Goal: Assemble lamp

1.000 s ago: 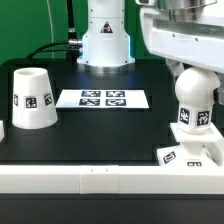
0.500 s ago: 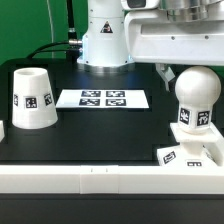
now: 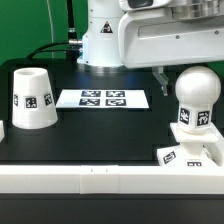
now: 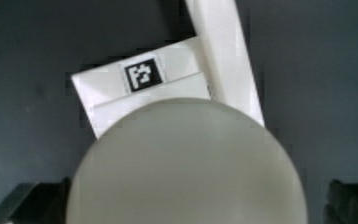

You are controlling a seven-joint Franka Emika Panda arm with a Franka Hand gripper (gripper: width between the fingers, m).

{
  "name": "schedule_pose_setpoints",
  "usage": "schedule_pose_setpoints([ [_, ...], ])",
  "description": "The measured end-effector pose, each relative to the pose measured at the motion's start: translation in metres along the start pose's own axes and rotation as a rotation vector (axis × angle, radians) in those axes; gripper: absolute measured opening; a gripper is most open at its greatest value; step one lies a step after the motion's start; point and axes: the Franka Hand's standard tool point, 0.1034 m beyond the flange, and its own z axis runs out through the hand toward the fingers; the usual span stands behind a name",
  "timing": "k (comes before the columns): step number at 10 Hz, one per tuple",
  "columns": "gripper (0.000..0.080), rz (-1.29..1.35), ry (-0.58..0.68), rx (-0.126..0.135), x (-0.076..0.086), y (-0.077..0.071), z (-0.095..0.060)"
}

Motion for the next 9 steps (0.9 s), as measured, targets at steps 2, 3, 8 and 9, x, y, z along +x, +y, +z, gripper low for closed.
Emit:
schedule_pose_setpoints([
  [2, 0.0699, -0.258, 0.019, -0.028, 0.0034, 0.0013, -0.0011],
  [3, 0.0699, -0.353, 0.037, -0.041, 0.0071, 0.001, -0.0025],
  [8, 0.0699, -0.718, 0.025, -0.052, 0.0076, 0.0051, -0.0005],
  [9, 0.0699, -0.807, 0.024, -0.062, 0.0076, 0.0054, 0.0001],
])
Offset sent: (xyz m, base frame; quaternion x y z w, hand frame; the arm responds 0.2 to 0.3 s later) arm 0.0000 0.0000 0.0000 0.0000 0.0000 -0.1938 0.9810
